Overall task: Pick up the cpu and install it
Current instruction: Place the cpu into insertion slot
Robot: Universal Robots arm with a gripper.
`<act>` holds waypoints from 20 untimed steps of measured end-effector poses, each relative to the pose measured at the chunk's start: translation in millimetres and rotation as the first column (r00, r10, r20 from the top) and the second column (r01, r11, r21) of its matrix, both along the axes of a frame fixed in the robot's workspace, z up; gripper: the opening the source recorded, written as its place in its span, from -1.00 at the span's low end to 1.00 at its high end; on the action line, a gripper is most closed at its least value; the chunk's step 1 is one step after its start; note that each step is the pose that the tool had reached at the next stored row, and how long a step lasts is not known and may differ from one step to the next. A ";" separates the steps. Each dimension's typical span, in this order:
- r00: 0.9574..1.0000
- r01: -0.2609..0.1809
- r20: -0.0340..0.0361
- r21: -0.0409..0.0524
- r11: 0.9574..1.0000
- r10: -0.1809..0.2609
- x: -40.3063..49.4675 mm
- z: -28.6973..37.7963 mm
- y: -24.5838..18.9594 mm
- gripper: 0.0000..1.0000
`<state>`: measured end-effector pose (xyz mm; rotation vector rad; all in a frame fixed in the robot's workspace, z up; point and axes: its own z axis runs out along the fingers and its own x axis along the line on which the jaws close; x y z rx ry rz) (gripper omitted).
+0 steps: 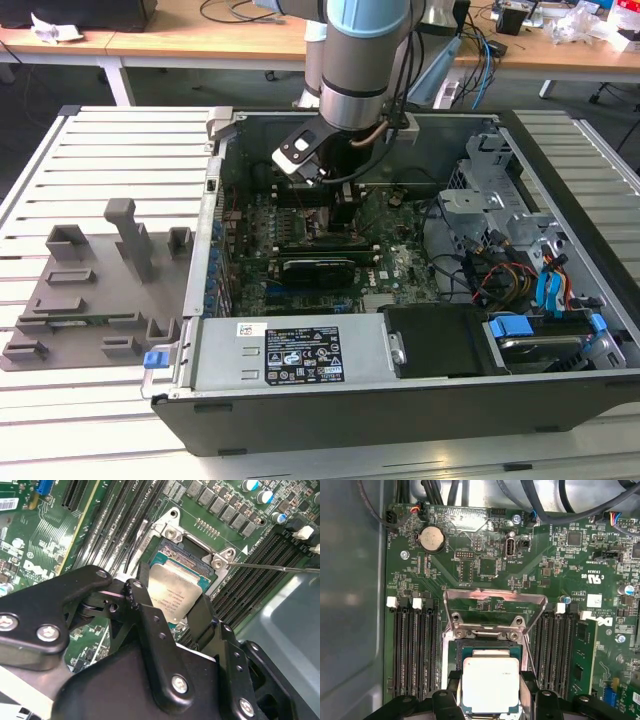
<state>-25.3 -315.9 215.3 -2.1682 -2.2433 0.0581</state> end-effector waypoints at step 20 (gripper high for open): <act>1.000 0.002 0.000 0.000 1.000 -0.002 -2.2 -17.2 2.0 0.24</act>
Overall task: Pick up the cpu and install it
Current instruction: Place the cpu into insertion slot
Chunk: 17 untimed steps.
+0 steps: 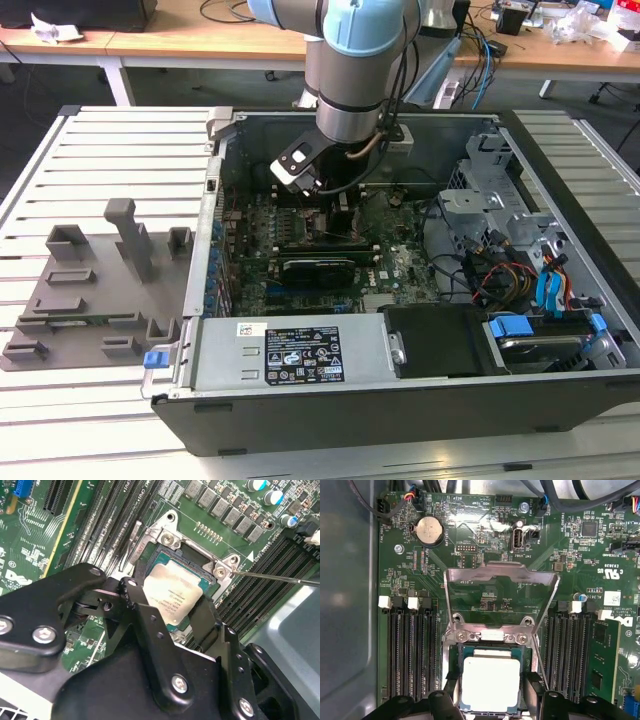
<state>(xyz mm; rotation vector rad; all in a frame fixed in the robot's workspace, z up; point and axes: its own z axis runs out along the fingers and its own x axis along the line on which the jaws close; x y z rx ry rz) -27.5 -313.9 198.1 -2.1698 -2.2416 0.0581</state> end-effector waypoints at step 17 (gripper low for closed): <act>1.000 0.000 0.000 -0.001 1.000 0.000 -0.4 3.5 -0.1 0.07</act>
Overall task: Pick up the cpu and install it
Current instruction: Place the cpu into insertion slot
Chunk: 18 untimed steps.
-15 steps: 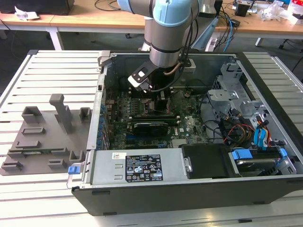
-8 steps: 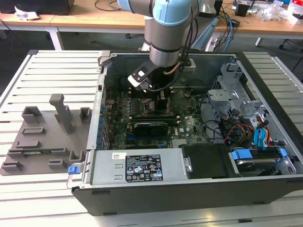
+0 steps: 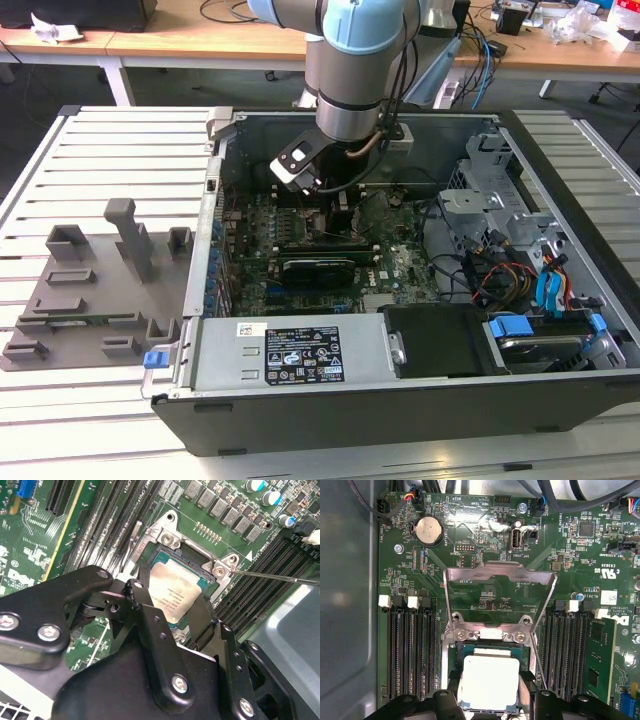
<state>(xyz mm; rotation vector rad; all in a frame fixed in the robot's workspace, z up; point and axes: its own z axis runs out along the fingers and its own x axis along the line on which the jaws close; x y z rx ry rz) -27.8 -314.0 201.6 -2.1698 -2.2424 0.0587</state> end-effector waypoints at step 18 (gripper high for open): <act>1.000 -0.029 0.001 0.001 1.000 0.029 -0.3 -2.4 0.2 0.10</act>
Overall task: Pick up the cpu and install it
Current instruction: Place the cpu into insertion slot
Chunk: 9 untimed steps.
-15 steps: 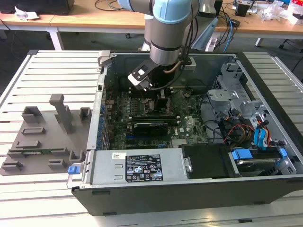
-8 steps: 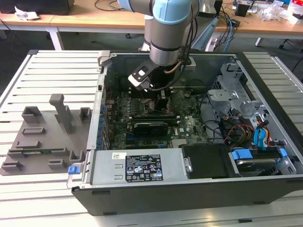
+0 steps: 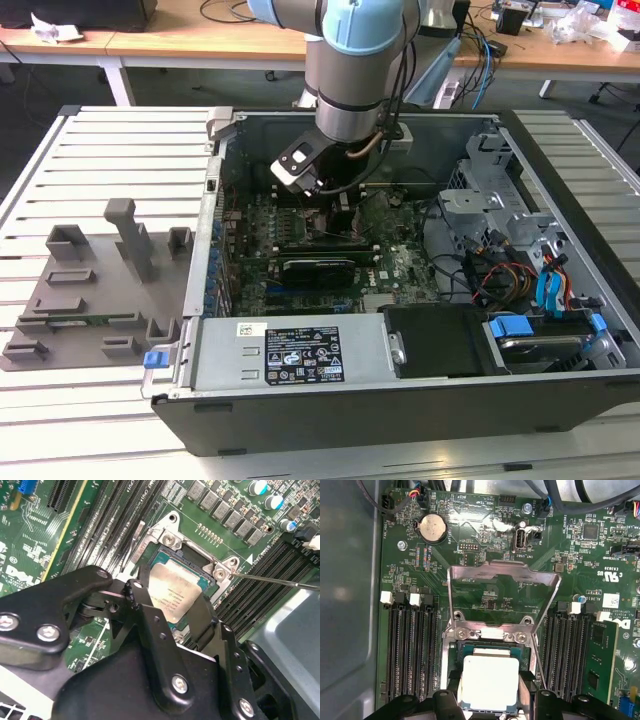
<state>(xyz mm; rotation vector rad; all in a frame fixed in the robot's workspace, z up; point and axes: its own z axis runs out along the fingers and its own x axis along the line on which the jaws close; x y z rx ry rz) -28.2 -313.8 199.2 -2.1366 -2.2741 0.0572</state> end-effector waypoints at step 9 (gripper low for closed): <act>1.000 0.000 0.000 0.000 1.000 0.000 0.0 12.4 0.6 0.22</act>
